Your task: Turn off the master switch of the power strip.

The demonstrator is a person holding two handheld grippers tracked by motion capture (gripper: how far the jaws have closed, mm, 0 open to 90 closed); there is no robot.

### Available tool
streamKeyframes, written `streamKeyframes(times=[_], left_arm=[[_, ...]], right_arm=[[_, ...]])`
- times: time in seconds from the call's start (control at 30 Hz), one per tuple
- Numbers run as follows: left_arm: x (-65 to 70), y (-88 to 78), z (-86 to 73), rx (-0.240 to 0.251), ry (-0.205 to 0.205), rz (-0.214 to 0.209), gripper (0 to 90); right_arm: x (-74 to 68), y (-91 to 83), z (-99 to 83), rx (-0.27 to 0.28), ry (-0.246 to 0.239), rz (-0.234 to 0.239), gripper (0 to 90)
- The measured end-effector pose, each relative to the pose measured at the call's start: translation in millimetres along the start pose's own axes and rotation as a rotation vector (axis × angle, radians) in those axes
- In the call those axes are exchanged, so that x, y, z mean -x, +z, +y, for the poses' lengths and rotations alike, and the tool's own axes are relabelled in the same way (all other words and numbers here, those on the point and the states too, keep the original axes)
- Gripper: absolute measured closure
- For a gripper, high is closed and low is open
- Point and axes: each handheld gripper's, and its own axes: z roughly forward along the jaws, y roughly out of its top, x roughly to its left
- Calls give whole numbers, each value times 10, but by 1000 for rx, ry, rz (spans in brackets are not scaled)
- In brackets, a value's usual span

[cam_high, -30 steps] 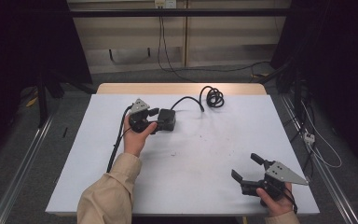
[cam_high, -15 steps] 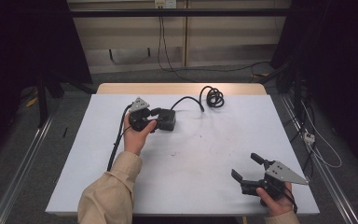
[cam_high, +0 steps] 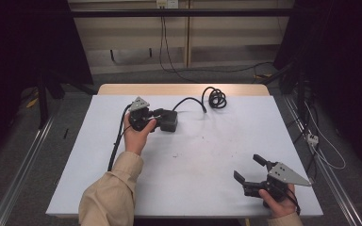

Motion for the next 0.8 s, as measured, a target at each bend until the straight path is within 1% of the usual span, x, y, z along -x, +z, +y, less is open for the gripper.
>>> streamKeyframes(times=[0.03,0.1,0.43,0.63,0.8], left_arm=[[-2,2,3,-2,0,-2,660],[-3,10,9,-7,0,3,675],[-10,50,33,-11,5,5,710],[-39,55,34,-10,-7,9,760],[-41,70,34,-14,-3,12,798]], right_arm=[[0,0,0,0,0,0,43],[1,0,0,0,0,0,44],[1,-3,0,0,0,-1,44],[0,-4,-1,-1,0,0,50],[2,-1,-2,-1,-1,2,50]])
